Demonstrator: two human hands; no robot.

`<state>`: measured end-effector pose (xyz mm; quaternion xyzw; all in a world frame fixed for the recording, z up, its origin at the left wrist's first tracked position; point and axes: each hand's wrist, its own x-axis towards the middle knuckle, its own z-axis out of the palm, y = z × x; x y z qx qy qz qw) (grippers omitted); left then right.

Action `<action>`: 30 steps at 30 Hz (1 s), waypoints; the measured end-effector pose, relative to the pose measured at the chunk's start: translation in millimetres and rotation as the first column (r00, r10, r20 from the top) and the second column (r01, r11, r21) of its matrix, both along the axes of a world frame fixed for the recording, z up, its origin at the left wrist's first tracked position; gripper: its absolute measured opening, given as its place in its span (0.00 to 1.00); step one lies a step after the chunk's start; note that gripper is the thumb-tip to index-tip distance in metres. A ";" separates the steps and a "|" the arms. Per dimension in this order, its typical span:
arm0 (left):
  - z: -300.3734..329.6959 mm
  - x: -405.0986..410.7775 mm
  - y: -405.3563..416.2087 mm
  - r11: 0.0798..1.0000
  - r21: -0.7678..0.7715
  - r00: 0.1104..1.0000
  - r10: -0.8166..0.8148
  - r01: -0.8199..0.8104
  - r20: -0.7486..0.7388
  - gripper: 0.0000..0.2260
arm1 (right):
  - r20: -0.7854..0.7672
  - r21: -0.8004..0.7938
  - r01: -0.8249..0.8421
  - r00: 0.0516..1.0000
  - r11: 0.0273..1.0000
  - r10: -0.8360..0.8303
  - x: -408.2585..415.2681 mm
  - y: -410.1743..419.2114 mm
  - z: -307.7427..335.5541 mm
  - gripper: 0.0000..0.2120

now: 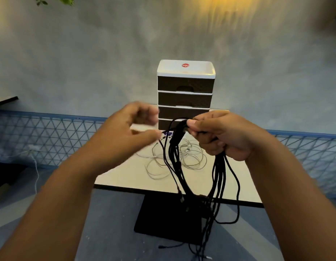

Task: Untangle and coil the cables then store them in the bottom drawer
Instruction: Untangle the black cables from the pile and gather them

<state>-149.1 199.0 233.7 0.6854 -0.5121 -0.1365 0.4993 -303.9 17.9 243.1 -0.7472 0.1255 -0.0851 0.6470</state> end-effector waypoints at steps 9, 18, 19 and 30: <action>-12.0 -17.1 -57.8 0.957 0.200 0.971 -0.228 0.211 0.065 0.06 | -0.083 -0.084 -0.033 0.996 0.996 0.026 -0.9 -2.1 -3.4 0.16; -5.1 -10.9 -79.9 0.955 0.233 0.948 -0.112 0.185 -0.297 0.09 | 0.223 -0.115 0.235 0.953 0.965 -0.205 3.8 -24.2 -53.9 0.09; -1.7 -10.6 -81.1 0.955 0.236 0.946 -0.104 0.181 -0.307 0.09 | 0.244 -0.146 0.286 0.938 0.947 -0.246 3.9 -23.4 -62.0 0.10; 40.4 17.8 -71.7 0.984 0.086 0.924 -0.114 0.156 -0.365 0.10 | 0.115 -0.032 0.350 0.932 0.936 -0.345 -11.4 -25.7 -164.8 0.11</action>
